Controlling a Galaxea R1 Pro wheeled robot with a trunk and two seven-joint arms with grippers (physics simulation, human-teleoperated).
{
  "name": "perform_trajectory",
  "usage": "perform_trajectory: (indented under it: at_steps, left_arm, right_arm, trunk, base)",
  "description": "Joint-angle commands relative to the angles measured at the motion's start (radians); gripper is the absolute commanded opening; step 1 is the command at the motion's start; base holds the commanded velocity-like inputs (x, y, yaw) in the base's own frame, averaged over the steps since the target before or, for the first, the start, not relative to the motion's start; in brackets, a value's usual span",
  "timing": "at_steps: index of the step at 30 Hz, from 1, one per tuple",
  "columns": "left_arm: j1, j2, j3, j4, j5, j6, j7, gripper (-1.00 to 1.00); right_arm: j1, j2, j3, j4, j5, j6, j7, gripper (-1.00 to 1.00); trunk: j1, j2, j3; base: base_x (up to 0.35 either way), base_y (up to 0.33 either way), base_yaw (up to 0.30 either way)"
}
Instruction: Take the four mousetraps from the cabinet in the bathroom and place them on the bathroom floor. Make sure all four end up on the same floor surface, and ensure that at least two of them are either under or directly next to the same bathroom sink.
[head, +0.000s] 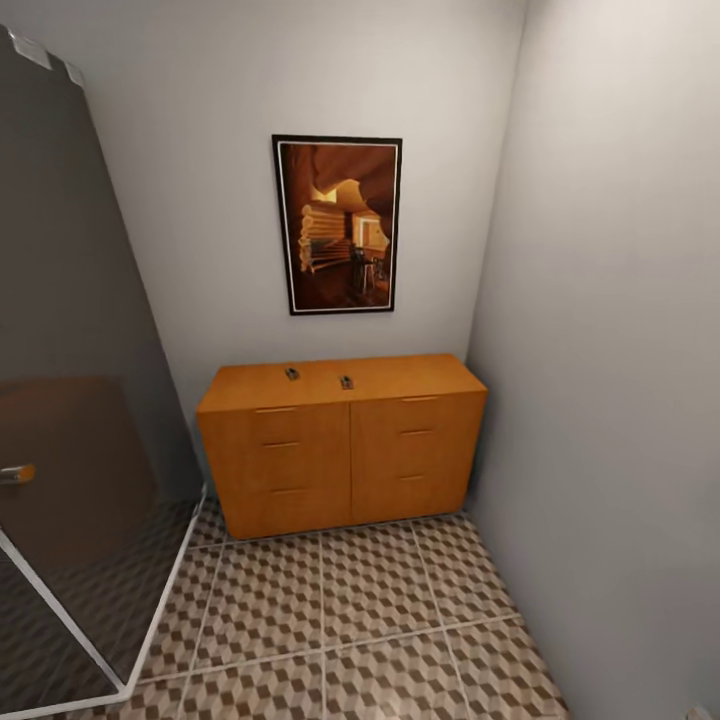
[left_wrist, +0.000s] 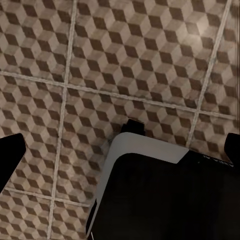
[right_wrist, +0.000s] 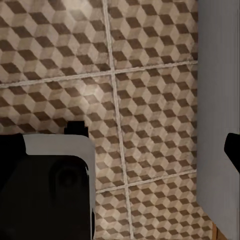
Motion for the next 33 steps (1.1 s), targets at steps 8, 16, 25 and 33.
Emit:
perform_trajectory:
  at_steps: [8,16,25,33]
  left_arm:
    - [-0.001,0.0,0.002,0.001,0.004,0.001,0.002,1.0]
    - [-0.001,0.0,0.002,0.001,0.004,0.001,0.002,1.0]
    - [-0.002,0.0,0.002,0.001,0.004,0.001,0.002,1.0]
    - [-0.002,0.0,0.002,0.001,0.004,0.001,0.002,1.0]
  right_arm:
    - [-0.001,0.0,0.009,0.001,-0.009,0.002,-0.002,1.0]
    - [-0.001,0.0,0.009,0.001,-0.009,0.001,-0.001,1.0]
    - [-0.001,0.0,0.008,0.001,-0.009,0.001,0.0,1.0]
    - [-0.001,0.0,0.008,0.001,-0.009,-0.001,0.0,1.0]
  trunk:
    - [0.001,-0.002,-0.002]
    - [0.001,-0.002,-0.002]
    - [0.001,-0.002,-0.002]
    - [0.001,-0.002,-0.002]
  base:
    - [0.317,-0.092,0.0]
    - [0.331,-0.02,0.0]
    - [0.334,0.018,0.0]
    - [0.335,0.099,0.0]
